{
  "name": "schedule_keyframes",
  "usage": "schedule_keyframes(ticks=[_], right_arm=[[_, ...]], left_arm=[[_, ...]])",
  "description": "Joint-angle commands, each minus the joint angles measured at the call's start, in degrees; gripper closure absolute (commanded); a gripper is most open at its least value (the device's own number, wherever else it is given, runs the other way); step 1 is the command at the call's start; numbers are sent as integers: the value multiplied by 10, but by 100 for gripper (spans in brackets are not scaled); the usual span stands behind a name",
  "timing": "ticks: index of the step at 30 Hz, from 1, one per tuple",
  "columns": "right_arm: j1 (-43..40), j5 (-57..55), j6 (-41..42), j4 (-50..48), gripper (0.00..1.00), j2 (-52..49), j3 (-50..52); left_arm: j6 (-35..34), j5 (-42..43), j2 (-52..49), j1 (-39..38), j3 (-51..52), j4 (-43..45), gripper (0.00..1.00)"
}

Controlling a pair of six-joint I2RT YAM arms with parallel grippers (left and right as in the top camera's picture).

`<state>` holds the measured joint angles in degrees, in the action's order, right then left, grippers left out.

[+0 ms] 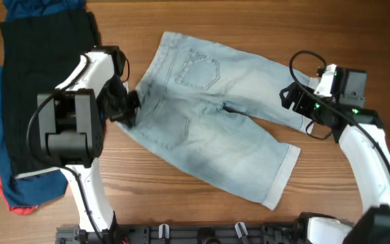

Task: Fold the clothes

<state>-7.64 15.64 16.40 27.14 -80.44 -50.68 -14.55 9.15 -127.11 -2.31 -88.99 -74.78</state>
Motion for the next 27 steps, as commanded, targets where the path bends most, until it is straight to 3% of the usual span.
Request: schedule_keyframes(ticks=[1, 3, 10, 14, 21, 23, 27], right_arm=[[3, 5, -13, -18, 5, -35, -37], [3, -4, -14, -20, 5, -45, -51], [3, -13, -45, 12, 5, -49, -102], [3, -12, -58, 31, 5, -49, -121], [3, -36, -89, 35, 15, -49, -127], [8, -36, -90, 35, 22, -53, -127], [29, -60, -101, 20, 46, -99, -127]], left_arm=[[-7, -34, -53, -10, 41, -31, 82], [-7, -47, -53, -11, 49, -39, 76], [-26, -108, -29, -10, 54, -35, 77], [-26, -123, 37, -7, 54, -41, 55], [-9, -122, 193, -5, 53, -48, 35], [-9, -122, 238, -5, 53, -43, 24], [-7, -122, 304, -5, 53, 10, 19]])
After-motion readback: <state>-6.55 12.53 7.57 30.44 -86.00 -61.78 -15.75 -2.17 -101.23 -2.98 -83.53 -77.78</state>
